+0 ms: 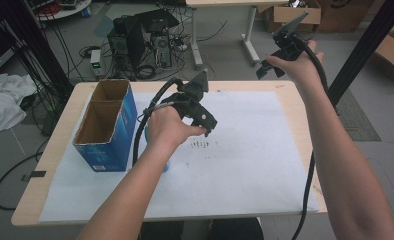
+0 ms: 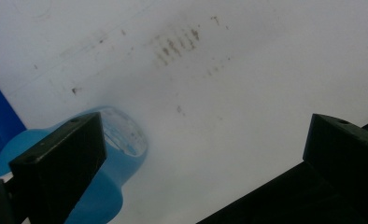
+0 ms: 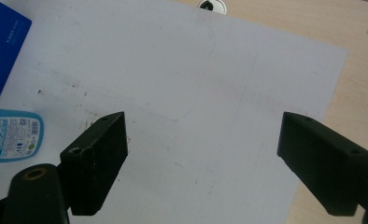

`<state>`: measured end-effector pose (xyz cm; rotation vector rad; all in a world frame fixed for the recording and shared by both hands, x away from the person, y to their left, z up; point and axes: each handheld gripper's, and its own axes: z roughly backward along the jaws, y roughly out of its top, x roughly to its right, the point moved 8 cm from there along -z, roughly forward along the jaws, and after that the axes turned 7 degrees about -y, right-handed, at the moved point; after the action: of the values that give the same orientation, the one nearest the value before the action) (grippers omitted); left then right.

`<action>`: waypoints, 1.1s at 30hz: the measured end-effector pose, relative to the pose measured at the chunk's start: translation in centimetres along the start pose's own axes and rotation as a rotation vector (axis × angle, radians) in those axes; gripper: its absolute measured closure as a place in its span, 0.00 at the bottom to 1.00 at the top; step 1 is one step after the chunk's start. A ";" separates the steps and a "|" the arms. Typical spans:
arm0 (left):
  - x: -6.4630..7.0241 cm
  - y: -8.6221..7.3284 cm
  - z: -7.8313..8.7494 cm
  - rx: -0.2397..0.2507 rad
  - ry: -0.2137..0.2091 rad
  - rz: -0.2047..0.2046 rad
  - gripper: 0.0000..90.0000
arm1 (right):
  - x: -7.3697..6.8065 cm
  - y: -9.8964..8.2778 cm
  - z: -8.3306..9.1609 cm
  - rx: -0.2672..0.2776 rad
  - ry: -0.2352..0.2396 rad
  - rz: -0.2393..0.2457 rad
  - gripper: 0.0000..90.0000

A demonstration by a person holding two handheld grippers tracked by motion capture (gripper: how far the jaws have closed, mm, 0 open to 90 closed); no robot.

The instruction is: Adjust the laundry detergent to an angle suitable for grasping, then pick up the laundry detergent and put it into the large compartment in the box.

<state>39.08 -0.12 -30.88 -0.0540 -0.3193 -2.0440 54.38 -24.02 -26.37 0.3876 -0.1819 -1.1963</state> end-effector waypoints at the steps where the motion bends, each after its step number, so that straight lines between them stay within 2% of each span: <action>1: 0.1 0.0 0.0 0.005 -0.004 0.002 0.00 | 0.0 0.0 0.0 0.000 -0.002 -0.002 0.18; 10: 0.3 -0.1 0.8 0.023 -0.007 -0.010 0.00 | -0.3 0.0 0.1 0.006 -0.001 0.003 0.18; 19: 0.3 0.0 1.1 0.033 -0.011 -0.003 0.00 | -0.8 0.1 -0.1 0.004 0.000 0.013 0.18; 25: -0.2 0.0 1.9 0.067 -0.019 0.027 0.00 | -0.9 0.2 -0.2 0.002 0.001 0.018 0.18; 33: -1.4 -0.5 3.9 0.101 0.020 0.072 0.00 | -1.0 0.2 0.0 0.007 0.004 0.023 0.18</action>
<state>38.93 2.23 -27.49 0.0165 -0.4023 -1.9535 54.17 -22.99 -26.28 0.3933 -0.1863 -1.1724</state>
